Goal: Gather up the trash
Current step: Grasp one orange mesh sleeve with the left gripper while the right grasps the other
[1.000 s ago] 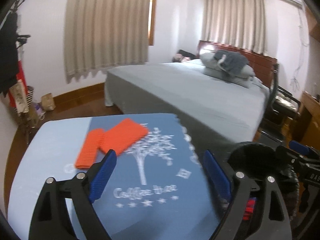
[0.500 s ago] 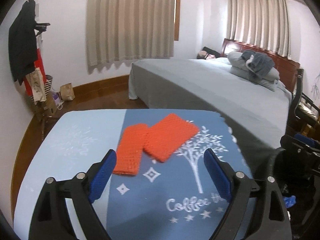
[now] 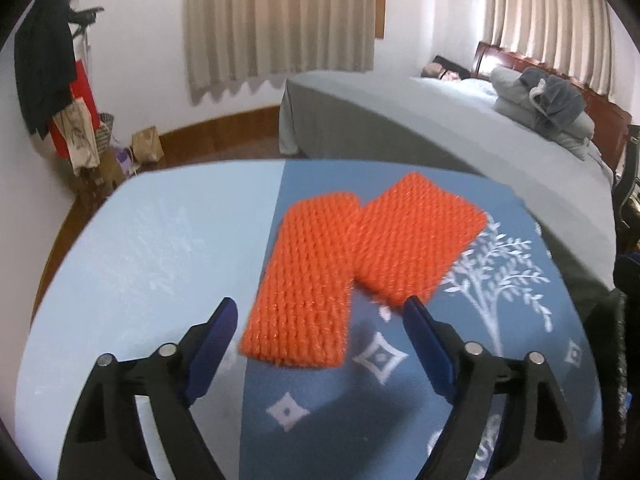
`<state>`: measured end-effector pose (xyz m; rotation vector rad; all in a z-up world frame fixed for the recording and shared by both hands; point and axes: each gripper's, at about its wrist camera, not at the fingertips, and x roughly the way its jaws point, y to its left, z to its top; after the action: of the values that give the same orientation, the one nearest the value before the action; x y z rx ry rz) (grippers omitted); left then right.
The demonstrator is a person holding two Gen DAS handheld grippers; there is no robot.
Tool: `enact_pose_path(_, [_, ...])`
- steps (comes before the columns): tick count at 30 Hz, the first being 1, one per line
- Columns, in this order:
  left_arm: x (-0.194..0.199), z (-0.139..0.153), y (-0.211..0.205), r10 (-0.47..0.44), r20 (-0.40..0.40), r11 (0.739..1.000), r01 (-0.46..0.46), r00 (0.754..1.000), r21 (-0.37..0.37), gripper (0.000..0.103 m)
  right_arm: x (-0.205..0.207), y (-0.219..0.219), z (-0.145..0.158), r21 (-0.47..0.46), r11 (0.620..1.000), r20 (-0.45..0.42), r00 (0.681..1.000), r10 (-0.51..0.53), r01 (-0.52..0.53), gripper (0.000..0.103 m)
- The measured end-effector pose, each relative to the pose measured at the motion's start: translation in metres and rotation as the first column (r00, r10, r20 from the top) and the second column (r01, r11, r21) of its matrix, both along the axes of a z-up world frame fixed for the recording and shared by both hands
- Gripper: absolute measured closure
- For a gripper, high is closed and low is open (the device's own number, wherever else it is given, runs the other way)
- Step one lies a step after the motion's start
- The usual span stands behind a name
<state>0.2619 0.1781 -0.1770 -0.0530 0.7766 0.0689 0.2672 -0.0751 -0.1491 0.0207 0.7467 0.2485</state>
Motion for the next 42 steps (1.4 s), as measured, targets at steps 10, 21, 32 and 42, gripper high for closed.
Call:
enact_pose_path(10, [0.019,-0.017,0.017,0.009,-0.073,0.999,-0.012,0.997,-0.034,0.047,0.026,0.024,-0.015,0.008,0.999,-0.027,0.999,0.04,-0.04,0.007])
enact_pose_path(21, [0.018,-0.011,0.037,0.07,-0.046,0.997,-0.072,0.996,-0.04,0.09,0.055,0.063,-0.03,0.02,0.997,-0.069,0.995,0.077,-0.076,0.007])
enact_pose_path(32, [0.016,-0.006,0.053,0.116,-0.011,0.993,-0.116,0.993,0.005,0.09,0.077,0.1,-0.054,-0.007,0.994,-0.144,0.984,0.104,-0.106,0.011])
enact_pose_path(42, [0.015,-0.006,0.058,0.136,-0.004,0.991,-0.136,0.991,-0.004,0.09,0.087,0.122,-0.061,0.006,0.986,-0.168,0.972,0.166,-0.168,0.044])
